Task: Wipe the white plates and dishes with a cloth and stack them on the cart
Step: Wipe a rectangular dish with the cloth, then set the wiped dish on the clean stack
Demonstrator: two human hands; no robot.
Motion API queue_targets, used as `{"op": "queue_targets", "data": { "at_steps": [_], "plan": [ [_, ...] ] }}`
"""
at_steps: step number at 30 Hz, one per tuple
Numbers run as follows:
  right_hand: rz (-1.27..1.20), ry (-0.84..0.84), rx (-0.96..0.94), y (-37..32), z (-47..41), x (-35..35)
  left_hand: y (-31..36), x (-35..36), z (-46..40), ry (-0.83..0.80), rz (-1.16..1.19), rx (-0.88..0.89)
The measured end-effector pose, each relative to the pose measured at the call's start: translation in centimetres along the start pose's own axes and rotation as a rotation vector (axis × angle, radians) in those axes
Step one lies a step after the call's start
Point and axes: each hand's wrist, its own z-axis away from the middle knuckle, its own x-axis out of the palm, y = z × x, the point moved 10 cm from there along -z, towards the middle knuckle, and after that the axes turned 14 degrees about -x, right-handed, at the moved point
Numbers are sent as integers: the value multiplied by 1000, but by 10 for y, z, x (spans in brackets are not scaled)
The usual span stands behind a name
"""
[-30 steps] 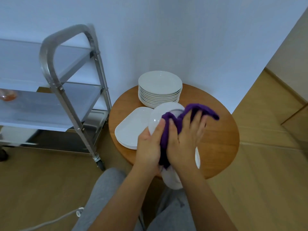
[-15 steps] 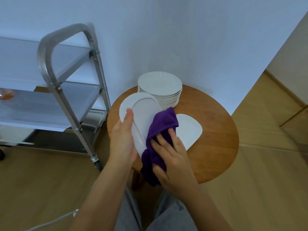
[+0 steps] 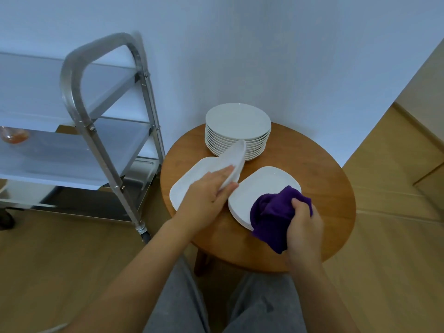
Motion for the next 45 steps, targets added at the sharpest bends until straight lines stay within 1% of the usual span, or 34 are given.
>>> {"op": "queue_targets", "data": {
  "at_steps": [3,5,7,9,12,16,19,21,23,28,30,31,33,34,35,37,39,43,45],
  "plan": [
    [-16,52,7,1,-5,-9,-2,31,-6,-44,-248,51],
    [-12,65,7,2,-7,-12,-11,53,-17,-69,-450,17],
    [-4,67,4,3,-9,-12,-21,74,-31,-129,-620,-54],
    [-2,62,1,5,-11,-11,-30,86,-44,-160,-711,-139],
    [11,65,15,9,-15,-7,-39,98,-58,-170,-752,-225],
    [0,59,49,19,-22,-1,-52,114,-71,-211,-738,-344],
    [2,60,60,24,-28,1,-69,128,-78,-298,-635,-489],
    [0,75,66,27,-33,-2,-80,133,-82,-321,-591,-559],
    [-2,78,61,28,-37,-4,-84,136,-87,-308,-582,-553],
    [-21,83,44,28,-42,-6,-83,135,-90,-290,-458,-575],
    [-22,90,39,29,-43,-7,-75,130,-87,-273,-418,-501],
    [-21,96,33,29,-44,-8,-68,122,-83,-222,-410,-434],
    [-25,105,9,27,-46,-12,-55,97,-67,-43,-422,-309],
    [-27,108,-1,26,-47,-14,-56,85,-54,4,-422,-327],
    [-30,113,-8,25,-48,-17,-62,78,-43,-1,-412,-388],
    [-38,117,-13,24,-51,-19,-79,83,-23,-111,-417,-517],
    [-43,111,-12,24,-51,-18,-85,96,-13,-201,-430,-549],
    [-44,101,-18,24,-50,-17,-82,108,-16,-223,-342,-559],
    [-42,100,-24,23,-48,-18,-85,110,-17,-234,-300,-597]
  ]
}}
